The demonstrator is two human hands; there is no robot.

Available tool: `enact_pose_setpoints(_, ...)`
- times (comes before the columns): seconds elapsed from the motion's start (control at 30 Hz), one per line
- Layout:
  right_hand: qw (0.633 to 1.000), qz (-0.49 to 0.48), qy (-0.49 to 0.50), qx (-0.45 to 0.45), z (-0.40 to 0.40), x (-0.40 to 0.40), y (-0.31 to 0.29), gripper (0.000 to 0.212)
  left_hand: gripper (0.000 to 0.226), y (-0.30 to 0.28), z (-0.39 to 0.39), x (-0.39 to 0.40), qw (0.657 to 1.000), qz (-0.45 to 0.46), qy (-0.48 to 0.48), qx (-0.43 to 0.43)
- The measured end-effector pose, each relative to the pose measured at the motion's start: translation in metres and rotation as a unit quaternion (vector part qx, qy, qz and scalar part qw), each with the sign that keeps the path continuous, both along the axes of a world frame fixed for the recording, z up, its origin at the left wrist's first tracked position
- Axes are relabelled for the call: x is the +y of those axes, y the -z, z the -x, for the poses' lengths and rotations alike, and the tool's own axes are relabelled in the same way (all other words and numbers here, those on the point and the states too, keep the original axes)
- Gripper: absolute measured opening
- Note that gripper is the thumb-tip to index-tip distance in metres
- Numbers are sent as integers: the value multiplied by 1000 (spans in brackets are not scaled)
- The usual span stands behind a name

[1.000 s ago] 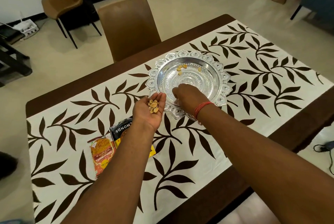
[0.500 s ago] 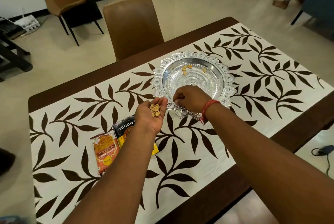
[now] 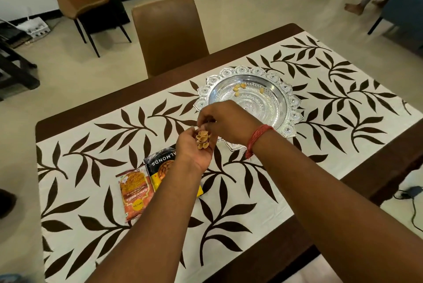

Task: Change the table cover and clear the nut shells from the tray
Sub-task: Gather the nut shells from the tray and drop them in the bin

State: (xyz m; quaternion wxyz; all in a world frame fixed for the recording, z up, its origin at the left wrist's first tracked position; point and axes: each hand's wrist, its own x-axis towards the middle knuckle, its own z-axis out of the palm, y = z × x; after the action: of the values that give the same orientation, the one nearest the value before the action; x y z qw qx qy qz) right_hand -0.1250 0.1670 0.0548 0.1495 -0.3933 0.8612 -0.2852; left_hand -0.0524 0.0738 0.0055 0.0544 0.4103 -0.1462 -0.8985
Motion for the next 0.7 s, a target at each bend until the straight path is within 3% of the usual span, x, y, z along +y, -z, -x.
enact_pose_setpoints(0.07, 999, -3, 19, 25, 13, -2, 0, 16, 38, -1, 0, -3, 1000, -10, -3, 7)
enact_pose_setpoints(0.13, 992, -9, 104, 65, 41, 7, 10, 17, 40, -1, 0, -8, 1000, -18, -8, 9)
enact_pose_setpoints(0.3, 938, -218, 261, 75, 113, 46, 58, 47, 40, 2, -4, -16, 1000, -14, -15, 1)
enact_pose_setpoints(0.37, 924, -237, 283, 102, 121, 44, 68, 52, 38, 5, -5, -15, 1000, -10, -13, -4)
enact_pose_setpoints(0.57, 940, -253, 169, 154, 118, 7, 69, 51, 38, 9, -7, -13, 1000, 2, -14, -14)
enact_pose_setpoints(0.7, 955, -212, 98, 181, 100, 5, 71, 45, 38, 8, -7, -13, 1000, 0, -16, -14)
